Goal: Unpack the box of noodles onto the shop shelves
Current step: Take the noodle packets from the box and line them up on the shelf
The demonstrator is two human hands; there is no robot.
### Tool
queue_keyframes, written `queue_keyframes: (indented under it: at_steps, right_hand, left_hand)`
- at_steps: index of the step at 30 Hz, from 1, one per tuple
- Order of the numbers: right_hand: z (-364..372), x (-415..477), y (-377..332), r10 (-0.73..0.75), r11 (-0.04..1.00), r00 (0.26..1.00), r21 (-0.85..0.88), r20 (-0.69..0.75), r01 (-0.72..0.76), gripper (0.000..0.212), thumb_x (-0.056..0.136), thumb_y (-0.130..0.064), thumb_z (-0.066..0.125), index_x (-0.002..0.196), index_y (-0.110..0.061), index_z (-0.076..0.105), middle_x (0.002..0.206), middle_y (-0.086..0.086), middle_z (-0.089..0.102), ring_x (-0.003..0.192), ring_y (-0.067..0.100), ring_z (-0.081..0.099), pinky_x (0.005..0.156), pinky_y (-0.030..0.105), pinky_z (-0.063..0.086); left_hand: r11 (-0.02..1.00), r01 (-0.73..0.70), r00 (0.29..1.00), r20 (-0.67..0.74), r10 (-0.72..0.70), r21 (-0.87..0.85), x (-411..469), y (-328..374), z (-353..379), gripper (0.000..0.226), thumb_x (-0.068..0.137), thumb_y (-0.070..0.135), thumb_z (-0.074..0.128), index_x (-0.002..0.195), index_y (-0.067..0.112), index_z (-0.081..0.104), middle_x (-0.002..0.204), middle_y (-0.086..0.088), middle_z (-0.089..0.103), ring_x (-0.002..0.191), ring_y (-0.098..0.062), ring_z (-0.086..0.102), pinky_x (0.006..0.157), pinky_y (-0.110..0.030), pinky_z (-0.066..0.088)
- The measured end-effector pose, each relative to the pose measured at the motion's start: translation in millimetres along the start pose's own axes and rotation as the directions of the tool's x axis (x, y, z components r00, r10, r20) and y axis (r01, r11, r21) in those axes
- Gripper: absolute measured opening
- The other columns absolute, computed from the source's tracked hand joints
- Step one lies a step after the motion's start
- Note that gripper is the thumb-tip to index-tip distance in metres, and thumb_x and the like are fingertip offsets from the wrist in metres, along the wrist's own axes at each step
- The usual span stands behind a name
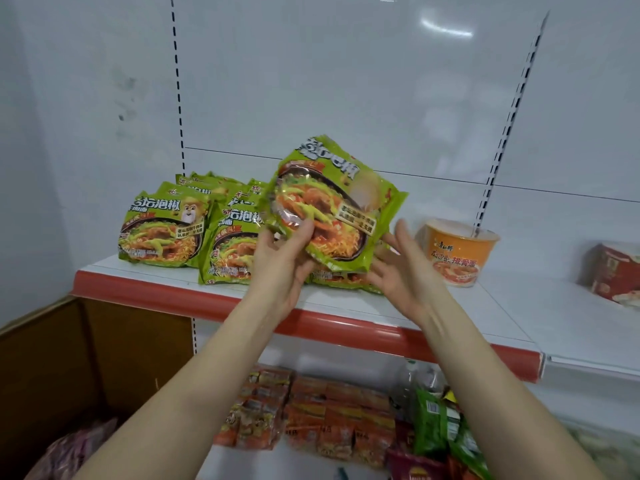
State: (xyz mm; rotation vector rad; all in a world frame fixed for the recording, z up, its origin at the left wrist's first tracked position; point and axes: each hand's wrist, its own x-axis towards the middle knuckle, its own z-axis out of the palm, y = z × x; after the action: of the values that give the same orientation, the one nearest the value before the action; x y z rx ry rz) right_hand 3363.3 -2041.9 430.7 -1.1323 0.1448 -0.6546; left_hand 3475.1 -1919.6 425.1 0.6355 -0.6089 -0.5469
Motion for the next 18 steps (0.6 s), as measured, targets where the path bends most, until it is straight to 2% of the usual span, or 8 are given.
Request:
queue_keyframes:
  at_steps: [2,3,4,6,8,9,11,18]
  right_hand:
    - [6.5,3.9,3.1,-0.054,0.997,0.996,-0.050,-0.076,0.051,0.030,0.082,-0.021,0.061,0.108,-0.007,0.058,0.091,0.005,0.073,0.080,0.017,0.071,0.066,0.034,0.059]
    - [5.3,6.5,1.0,-0.079,0.995,0.986,-0.071,-0.146,0.069,0.028,0.083,-0.013,0.063,0.109,-0.005,0.056,0.091,0.007,0.072,0.077,0.017,0.070,0.066,0.035,0.060]
    - [1.1,8.1,-2.7,-0.102,0.991,0.974,-0.110,-0.205,0.081,0.031,0.082,-0.009,0.064,0.111,-0.004,0.054,0.091,0.007,0.070,0.075,0.017,0.070,0.066,0.034,0.060]
    - [-14.3,12.0,-10.1,-0.166,0.959,0.945,-0.271,-0.281,0.088,0.035,0.080,-0.008,0.068,0.110,-0.006,0.052,0.091,0.005,0.066,0.072,0.015,0.067,0.063,0.030,0.059]
    - [-29.6,16.2,-10.4,-0.235,0.886,0.922,-0.459,-0.308,0.073,0.034,0.079,-0.008,0.069,0.108,-0.010,0.050,0.089,0.001,0.063,0.072,0.014,0.064,0.062,0.029,0.058]
    - [-35.5,18.6,-8.2,-0.252,0.848,0.916,-0.527,-0.312,0.054,0.037,0.079,-0.009,0.070,0.110,-0.010,0.050,0.089,0.000,0.062,0.073,0.014,0.064,0.062,0.030,0.058]
    - [-43.9,25.0,-0.6,-0.242,0.811,0.914,-0.585,-0.327,0.006,0.042,0.078,-0.010,0.071,0.114,-0.007,0.049,0.090,0.002,0.061,0.076,0.015,0.063,0.066,0.034,0.057]
    - [-53.1,36.2,17.4,-0.218,0.759,0.931,-0.651,-0.293,-0.027,0.039,0.081,-0.014,0.068,0.114,-0.005,0.050,0.101,0.008,0.060,0.083,0.019,0.061,0.076,0.038,0.053]
  left_hand:
    - [0.966,-0.072,0.997,0.055,0.060,0.248,0.7,-6.5,-0.4,0.040,0.083,0.012,0.065,0.118,0.019,0.047,0.111,-0.003,0.066,0.096,-0.012,0.067,0.073,-0.027,0.057]
    - [0.889,-0.138,0.989,0.101,0.104,0.437,0.1,-8.6,-5.6,0.042,0.082,0.017,0.067,0.118,0.019,0.048,0.108,0.001,0.066,0.093,-0.005,0.066,0.073,-0.023,0.056]
    - [0.736,-0.223,0.975,0.166,0.151,0.639,0.0,-10.7,-15.7,0.041,0.081,0.024,0.068,0.117,0.018,0.049,0.105,0.005,0.065,0.090,-0.001,0.065,0.074,-0.020,0.053]
    - [0.215,-0.375,0.924,0.347,0.159,0.902,-0.5,-16.2,-47.5,0.049,0.082,0.049,0.059,0.115,0.013,0.054,0.105,0.002,0.063,0.095,-0.010,0.060,0.080,-0.026,0.048]
    - [-0.274,-0.469,0.862,0.503,0.065,0.839,-0.5,-22.9,-82.0,0.074,0.081,0.069,0.036,0.112,0.006,0.060,0.106,-0.007,0.064,0.098,-0.023,0.059,0.085,-0.033,0.046]
    - [-0.401,-0.502,0.828,0.560,0.034,0.766,0.7,-28.1,-97.3,0.079,0.082,0.073,0.027,0.106,0.006,0.063,0.102,-0.008,0.065,0.094,-0.026,0.060,0.085,-0.035,0.047]
    - [-0.502,-0.511,0.805,0.593,0.005,0.698,0.4,-34.0,-111.8,0.076,0.086,0.070,0.021,0.097,0.010,0.066,0.095,-0.005,0.066,0.087,-0.024,0.063,0.082,-0.035,0.049]
    - [-0.546,-0.515,0.777,0.629,0.027,0.660,4.4,-35.8,-115.1,0.065,0.085,0.065,0.030,0.093,0.012,0.067,0.091,-0.002,0.067,0.083,-0.023,0.064,0.080,-0.035,0.048]
